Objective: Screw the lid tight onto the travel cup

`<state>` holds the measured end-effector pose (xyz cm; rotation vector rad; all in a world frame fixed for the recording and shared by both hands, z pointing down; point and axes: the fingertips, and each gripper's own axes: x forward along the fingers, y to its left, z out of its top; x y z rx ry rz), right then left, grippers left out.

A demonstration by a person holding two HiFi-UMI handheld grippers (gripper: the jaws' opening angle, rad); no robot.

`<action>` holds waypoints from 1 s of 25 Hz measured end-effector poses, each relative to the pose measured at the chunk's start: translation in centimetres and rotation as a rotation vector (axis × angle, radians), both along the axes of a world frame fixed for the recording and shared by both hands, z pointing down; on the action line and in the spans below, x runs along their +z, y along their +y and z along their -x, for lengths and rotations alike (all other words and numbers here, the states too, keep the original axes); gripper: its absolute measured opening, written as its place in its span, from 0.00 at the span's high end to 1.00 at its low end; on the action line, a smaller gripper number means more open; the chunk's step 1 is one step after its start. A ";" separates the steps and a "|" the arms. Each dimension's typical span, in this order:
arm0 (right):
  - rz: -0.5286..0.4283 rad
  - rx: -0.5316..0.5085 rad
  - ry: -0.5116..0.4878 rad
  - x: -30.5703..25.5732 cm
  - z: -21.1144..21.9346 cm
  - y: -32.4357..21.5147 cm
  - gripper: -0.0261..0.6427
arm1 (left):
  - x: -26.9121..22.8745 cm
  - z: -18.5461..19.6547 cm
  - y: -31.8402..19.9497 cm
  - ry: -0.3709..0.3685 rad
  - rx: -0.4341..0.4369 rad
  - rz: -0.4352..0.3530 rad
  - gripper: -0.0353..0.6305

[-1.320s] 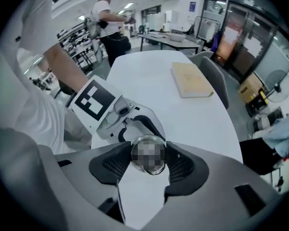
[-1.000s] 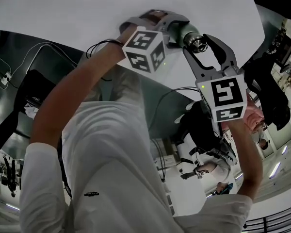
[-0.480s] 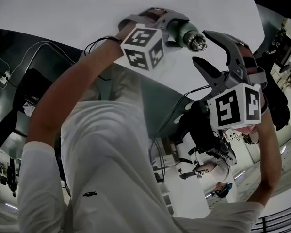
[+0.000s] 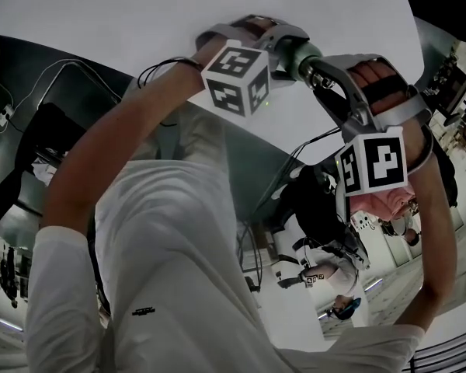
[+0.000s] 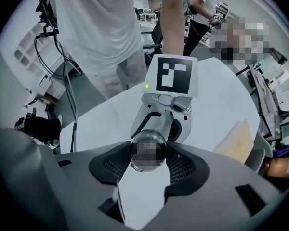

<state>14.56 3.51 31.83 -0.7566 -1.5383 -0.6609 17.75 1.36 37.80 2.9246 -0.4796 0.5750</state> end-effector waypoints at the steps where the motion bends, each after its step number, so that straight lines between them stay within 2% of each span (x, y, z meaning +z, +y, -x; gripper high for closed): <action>1: -0.008 0.007 -0.002 0.0 0.0 0.0 0.63 | 0.0 -0.1 0.0 0.001 0.000 0.000 0.43; 4: -0.007 0.109 -0.011 0.2 0.3 -0.2 0.63 | 0.1 0.1 -0.1 -0.001 -0.005 -0.004 0.43; 8: 0.043 0.385 -0.044 -0.1 0.6 -0.7 0.63 | 0.0 0.1 -0.1 -0.003 -0.011 -0.005 0.43; 11: 0.058 0.541 -0.076 -0.2 0.9 -1.0 0.63 | 0.0 0.1 -0.1 -0.005 -0.015 -0.007 0.43; 18: 0.007 0.978 -0.141 0.1 1.2 -1.8 0.63 | 0.3 0.4 0.1 -0.010 -0.028 -0.009 0.43; 21: -0.006 1.086 -0.182 -0.2 1.1 -2.2 0.63 | 0.2 0.4 -0.1 -0.014 -0.028 -0.009 0.43; 25: -0.008 1.088 -0.218 -0.4 1.1 -2.2 0.63 | 0.0 0.3 -0.1 -0.012 -0.024 -0.006 0.43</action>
